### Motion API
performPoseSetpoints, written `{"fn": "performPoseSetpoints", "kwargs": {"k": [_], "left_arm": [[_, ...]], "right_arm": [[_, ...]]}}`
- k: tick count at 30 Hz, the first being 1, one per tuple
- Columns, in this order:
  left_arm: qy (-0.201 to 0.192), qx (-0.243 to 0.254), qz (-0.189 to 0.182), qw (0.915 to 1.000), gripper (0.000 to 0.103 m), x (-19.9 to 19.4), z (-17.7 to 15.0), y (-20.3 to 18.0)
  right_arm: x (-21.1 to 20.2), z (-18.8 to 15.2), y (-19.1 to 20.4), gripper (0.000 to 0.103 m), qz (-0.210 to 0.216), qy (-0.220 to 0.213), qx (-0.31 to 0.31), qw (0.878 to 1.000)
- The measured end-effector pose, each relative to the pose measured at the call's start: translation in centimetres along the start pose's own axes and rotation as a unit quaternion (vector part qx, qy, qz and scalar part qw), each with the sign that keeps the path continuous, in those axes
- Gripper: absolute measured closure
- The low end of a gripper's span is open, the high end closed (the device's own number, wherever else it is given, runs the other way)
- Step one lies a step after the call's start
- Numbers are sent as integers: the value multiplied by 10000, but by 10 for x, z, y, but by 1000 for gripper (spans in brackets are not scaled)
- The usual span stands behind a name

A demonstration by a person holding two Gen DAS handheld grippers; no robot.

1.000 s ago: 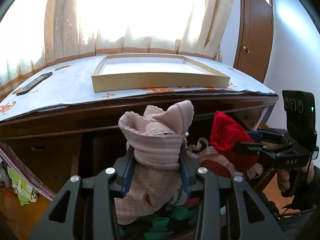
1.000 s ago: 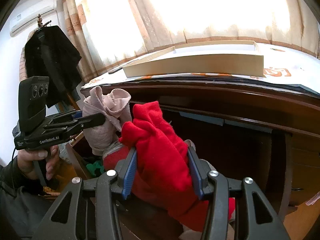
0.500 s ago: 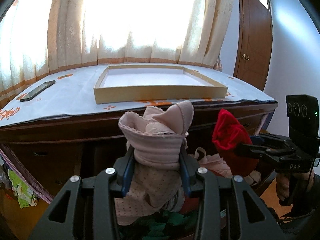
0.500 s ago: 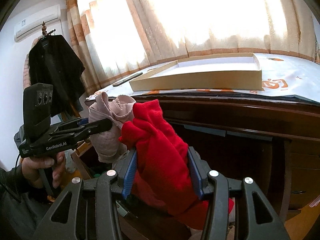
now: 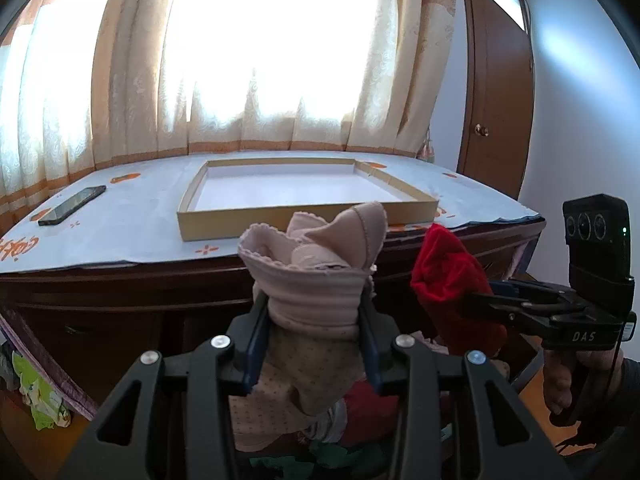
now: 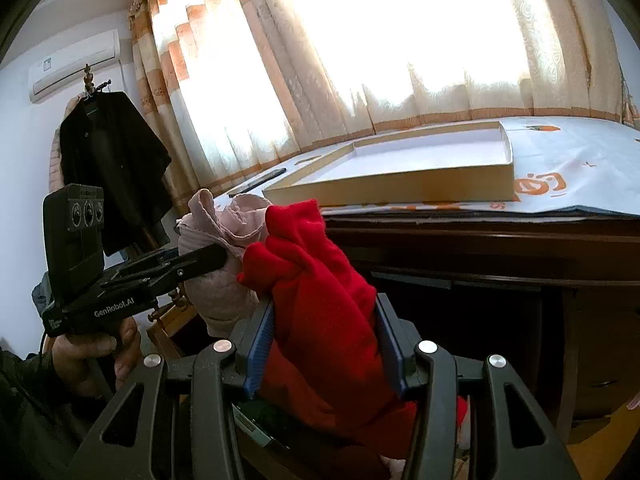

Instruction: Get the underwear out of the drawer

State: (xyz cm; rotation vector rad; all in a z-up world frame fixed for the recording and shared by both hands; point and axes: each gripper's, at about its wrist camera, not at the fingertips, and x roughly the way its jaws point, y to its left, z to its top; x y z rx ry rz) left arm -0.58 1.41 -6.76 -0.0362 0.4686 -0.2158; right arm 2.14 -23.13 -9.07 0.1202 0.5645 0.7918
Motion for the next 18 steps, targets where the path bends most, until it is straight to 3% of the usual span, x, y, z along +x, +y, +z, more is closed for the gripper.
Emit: {"fn": "performPoseSetpoints", "kwargs": {"k": [18], "left_arm": [[-323, 86, 35, 9994, 64, -6, 19, -7]], "right_arm": [[-15, 14, 3, 53, 33, -365, 105, 9993]]}}
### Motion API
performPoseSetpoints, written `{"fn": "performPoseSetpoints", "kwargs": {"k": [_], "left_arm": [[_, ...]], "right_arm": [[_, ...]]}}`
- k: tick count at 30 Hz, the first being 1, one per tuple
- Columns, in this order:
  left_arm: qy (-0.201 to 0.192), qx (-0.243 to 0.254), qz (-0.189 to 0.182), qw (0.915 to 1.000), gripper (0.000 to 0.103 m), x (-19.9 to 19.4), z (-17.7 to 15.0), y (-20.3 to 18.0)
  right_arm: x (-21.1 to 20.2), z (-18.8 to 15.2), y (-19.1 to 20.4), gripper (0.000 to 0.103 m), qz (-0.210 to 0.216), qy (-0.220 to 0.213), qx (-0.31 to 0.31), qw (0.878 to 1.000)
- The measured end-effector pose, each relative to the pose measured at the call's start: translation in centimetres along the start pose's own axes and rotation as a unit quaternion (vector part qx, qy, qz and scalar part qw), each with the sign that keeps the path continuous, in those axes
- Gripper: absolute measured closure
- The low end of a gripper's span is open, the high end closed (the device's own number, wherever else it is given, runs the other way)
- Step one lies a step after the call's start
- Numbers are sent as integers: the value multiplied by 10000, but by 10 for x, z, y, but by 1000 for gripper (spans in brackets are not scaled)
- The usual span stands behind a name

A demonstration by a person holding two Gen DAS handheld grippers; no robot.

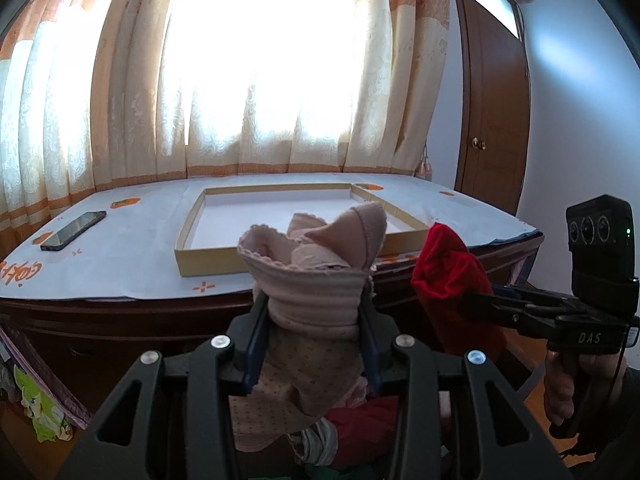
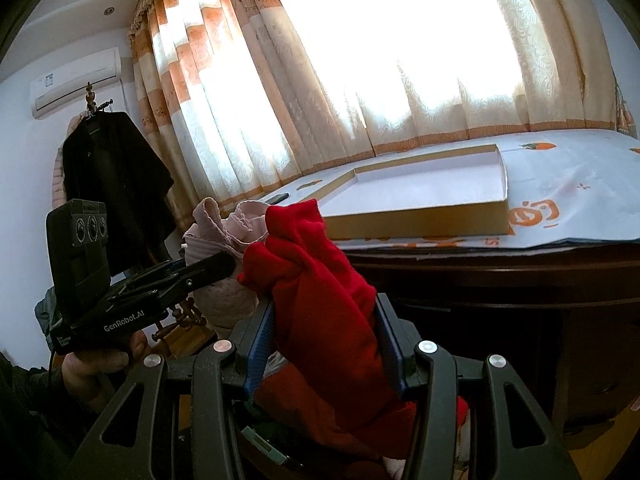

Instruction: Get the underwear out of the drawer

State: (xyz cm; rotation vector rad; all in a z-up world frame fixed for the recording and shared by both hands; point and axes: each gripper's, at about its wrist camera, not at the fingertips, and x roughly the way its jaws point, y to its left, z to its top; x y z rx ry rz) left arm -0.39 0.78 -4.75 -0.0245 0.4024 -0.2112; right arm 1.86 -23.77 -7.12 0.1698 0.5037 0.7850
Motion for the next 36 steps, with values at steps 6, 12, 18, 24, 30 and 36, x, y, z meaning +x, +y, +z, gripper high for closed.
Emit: {"fn": "performPoseSetpoints", "kwargs": {"k": [6, 12, 18, 24, 30, 36], "left_arm": [[-89, 20, -14, 10000, 64, -2, 5, -2], [-155, 63, -19, 9999, 64, -1, 13, -5], [-251, 128, -16, 9996, 64, -1, 21, -9], [-303, 137, 14, 9994, 64, 0, 28, -10], [-364, 194, 33, 9991, 64, 3, 37, -11], [-403, 245, 56, 9989, 64, 7, 46, -12]], "right_arm": [[-4, 5, -1, 53, 24, -101, 52, 9999], [-5, 10, 0, 53, 36, -161, 74, 9998], [-9, 19, 2, 53, 20, -273, 16, 9996], [-10, 28, 3, 53, 11, -315, 49, 9995], [-10, 40, 2, 53, 6, -327, 40, 9995], [-10, 53, 2, 53, 38, -335, 90, 9994]]}}
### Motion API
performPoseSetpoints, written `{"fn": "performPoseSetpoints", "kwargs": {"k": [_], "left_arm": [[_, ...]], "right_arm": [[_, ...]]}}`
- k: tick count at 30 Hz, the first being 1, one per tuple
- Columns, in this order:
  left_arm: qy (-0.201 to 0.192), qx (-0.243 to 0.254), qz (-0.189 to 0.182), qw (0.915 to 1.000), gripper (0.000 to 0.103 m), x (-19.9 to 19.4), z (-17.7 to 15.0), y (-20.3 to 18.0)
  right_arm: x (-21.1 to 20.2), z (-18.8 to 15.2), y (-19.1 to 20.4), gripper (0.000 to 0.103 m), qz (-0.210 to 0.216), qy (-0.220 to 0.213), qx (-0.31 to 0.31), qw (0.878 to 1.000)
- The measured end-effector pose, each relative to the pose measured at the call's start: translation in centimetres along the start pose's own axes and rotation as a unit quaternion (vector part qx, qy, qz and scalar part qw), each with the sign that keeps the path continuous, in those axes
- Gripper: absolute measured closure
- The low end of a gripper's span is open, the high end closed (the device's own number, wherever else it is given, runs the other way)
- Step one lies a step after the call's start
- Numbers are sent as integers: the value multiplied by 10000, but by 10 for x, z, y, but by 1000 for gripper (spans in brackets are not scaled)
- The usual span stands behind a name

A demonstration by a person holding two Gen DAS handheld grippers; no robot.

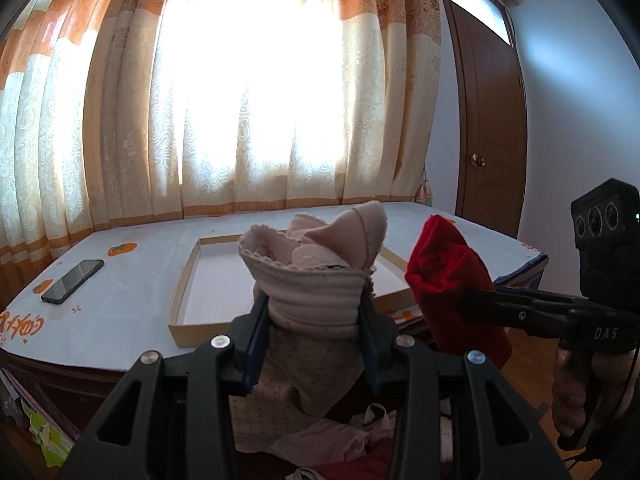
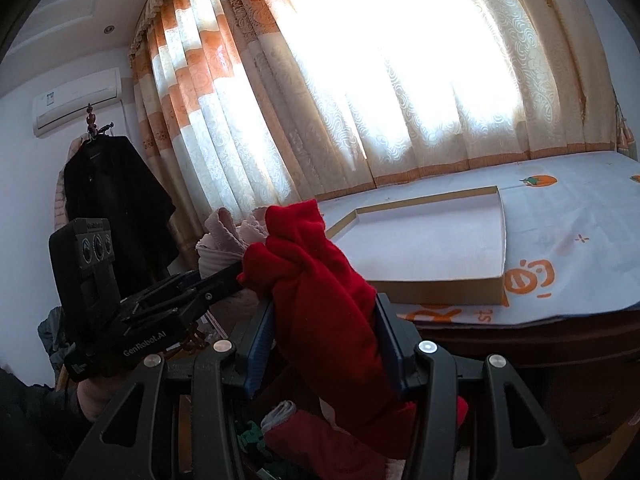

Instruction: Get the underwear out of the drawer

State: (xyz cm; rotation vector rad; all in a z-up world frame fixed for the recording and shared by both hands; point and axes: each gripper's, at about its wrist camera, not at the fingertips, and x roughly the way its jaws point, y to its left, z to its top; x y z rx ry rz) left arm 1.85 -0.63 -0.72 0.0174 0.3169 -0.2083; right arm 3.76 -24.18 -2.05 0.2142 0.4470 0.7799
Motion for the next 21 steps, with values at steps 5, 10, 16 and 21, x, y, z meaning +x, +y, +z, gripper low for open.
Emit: {"fn": "performPoseSetpoints", "kwargs": {"k": [5, 10, 16, 21], "left_arm": [[-59, -5, 0, 10000, 64, 4, 9, 2], [-146, 37, -17, 9999, 64, 9, 20, 3], [-168, 30, 1, 9999, 64, 19, 33, 5], [-161, 50, 18, 9999, 64, 29, 44, 9]], "right_arm": [[2, 9, 0, 53, 33, -20, 22, 10000], [5, 22, 1, 53, 56, -28, 34, 10000], [12, 41, 0, 53, 69, -19, 40, 10000], [22, 58, -4, 53, 49, 5, 49, 10000]]}}
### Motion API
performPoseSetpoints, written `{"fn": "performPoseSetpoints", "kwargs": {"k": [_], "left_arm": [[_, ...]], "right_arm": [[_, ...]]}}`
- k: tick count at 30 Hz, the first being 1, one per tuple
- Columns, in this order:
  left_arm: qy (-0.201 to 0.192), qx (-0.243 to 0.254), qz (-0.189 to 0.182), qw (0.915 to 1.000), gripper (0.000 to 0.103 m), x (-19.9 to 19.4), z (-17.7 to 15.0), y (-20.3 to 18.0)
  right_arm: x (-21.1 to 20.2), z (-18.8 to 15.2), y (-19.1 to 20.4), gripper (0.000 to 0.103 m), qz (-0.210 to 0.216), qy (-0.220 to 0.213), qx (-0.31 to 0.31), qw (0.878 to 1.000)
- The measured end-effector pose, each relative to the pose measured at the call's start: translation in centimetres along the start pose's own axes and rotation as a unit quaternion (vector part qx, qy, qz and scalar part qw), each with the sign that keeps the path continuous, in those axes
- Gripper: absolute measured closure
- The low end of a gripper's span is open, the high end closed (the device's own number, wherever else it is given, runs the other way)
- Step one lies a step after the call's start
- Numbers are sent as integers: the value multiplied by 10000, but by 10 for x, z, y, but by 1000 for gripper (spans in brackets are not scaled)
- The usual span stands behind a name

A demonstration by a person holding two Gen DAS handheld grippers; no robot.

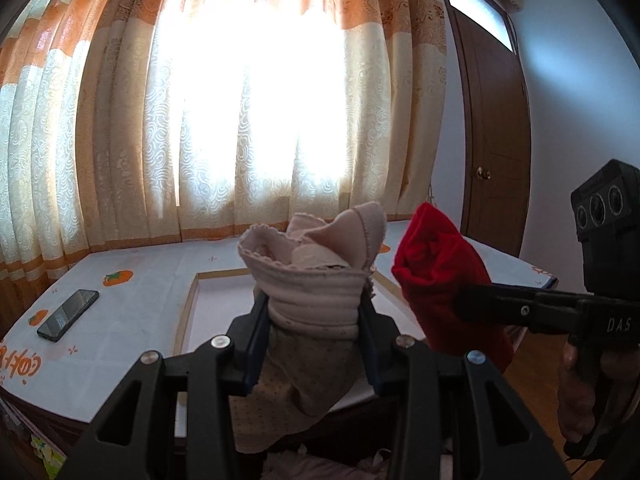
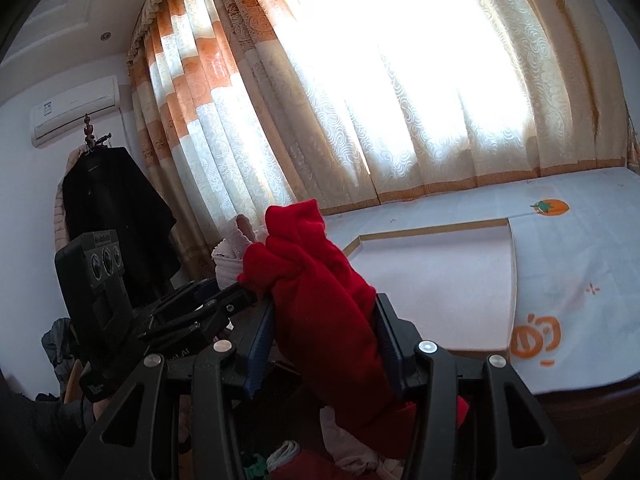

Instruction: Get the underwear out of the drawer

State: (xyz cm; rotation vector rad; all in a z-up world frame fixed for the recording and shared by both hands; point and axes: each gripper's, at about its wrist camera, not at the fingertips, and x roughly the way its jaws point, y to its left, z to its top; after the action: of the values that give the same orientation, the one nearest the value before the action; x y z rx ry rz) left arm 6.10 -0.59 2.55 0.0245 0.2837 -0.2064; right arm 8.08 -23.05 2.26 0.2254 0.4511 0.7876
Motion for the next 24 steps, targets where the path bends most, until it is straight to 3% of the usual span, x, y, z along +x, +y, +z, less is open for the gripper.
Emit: {"fn": "performPoseSetpoints", "kwargs": {"k": [9, 24], "left_arm": [[3, 109, 49, 9999, 64, 20, 19, 5], [351, 56, 66, 9993, 64, 76, 45, 14]], "right_arm": [[19, 28, -14, 53, -80, 85, 146, 9998], [59, 70, -57, 53, -292, 372, 663, 9967]]}}
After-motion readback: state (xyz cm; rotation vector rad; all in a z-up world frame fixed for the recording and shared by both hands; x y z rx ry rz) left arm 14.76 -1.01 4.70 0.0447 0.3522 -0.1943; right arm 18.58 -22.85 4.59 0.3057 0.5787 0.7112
